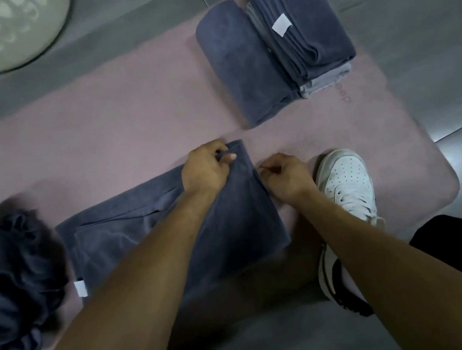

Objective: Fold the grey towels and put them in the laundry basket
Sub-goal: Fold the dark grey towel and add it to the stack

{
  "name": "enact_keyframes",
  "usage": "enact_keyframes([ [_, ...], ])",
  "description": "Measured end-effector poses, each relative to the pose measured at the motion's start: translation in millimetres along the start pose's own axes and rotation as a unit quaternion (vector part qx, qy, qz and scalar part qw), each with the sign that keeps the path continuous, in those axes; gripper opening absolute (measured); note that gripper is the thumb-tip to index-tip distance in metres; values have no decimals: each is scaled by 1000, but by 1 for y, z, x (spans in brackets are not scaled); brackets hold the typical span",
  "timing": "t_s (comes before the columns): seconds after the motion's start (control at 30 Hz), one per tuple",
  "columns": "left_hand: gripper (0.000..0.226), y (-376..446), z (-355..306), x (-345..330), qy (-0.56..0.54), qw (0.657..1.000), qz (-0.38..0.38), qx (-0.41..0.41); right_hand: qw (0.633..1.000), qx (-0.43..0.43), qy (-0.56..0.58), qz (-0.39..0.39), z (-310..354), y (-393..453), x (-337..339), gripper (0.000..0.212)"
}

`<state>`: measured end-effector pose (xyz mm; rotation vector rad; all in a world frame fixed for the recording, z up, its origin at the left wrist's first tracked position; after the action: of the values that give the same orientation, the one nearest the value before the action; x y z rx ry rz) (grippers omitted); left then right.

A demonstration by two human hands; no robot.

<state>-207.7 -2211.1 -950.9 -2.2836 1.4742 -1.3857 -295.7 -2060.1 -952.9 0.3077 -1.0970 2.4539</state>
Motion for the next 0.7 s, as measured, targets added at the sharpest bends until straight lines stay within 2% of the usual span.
enact_keyframes([
  [0.07,13,-1,0,-3,13,1000,-20,-11,1000,4,-5,8,0,0,-1,12],
  [0.27,38,2,-16,-11,180,982,-24,-43,1000,16,-4,7,-1,-2,-3,11],
  [0.4,29,-5,-24,-4,218,974,-6,-59,1000,14,10,19,0,-8,-3,13],
  [0.47,20,-21,-27,5,174,983,-7,-55,999,10,35,17,-2,-13,-3,20],
  [0.57,9,-64,-20,23,58,996,-53,-46,999,-2,47,22,-3,-33,-5,35],
  [0.7,8,-129,10,35,-60,989,-132,-41,995,-31,-9,97,-2,-77,-11,44],
])
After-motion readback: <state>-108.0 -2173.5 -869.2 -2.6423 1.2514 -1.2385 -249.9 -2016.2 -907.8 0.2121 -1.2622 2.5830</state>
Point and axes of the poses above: each hand's wrist, its own y-axis towards the middle knuckle, its own x-axis out of the back of the hand, z = x × y, the point moved 3 cm from there along y, towards the middle knuckle, and after that the axes turned 14 degrees about z, right-handed, at the moved point
